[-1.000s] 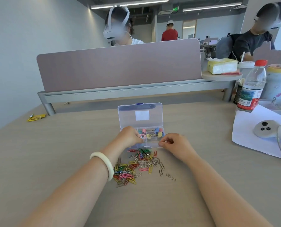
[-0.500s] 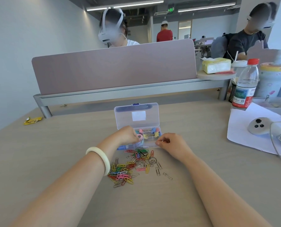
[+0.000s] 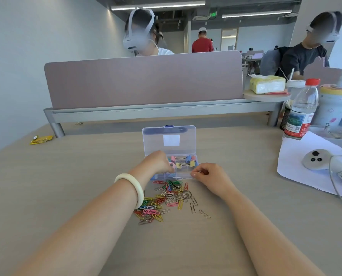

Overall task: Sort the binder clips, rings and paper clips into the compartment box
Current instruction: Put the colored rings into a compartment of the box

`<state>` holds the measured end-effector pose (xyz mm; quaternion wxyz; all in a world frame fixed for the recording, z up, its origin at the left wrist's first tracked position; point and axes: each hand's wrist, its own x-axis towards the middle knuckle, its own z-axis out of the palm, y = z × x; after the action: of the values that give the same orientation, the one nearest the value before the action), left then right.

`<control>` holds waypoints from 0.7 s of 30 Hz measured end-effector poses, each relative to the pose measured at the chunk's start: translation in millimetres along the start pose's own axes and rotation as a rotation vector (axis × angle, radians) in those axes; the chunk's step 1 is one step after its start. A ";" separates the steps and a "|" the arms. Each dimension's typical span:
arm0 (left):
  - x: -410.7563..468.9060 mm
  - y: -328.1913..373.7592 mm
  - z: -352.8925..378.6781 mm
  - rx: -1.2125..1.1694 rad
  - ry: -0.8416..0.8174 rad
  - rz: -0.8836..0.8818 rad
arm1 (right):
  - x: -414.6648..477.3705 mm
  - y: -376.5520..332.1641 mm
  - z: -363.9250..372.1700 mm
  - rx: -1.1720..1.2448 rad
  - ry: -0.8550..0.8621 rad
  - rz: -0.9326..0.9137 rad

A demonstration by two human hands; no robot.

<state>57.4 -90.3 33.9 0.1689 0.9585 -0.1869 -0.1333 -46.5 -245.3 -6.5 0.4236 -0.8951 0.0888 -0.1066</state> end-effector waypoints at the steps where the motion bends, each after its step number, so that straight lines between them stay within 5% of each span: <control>1: 0.2 0.2 -0.8 -0.001 0.002 -0.010 | -0.2 0.0 0.0 0.001 -0.001 0.000; 11: -10.4 -6.5 -9.3 -0.114 0.039 0.007 | -1.3 -1.3 -0.7 0.028 0.001 0.002; 17: -41.0 -21.0 -14.3 -0.265 0.231 0.102 | -4.1 -9.4 -1.8 -0.004 0.068 -0.065; 21: -64.5 -47.9 -4.4 -0.344 0.239 0.184 | -11.8 -29.0 8.7 -0.152 -0.053 -0.180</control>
<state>16.1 -21.2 32.3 0.3622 0.9035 -0.2268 -0.0328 -53.5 -217.8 9.3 0.3456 -0.9315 0.0049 -0.1135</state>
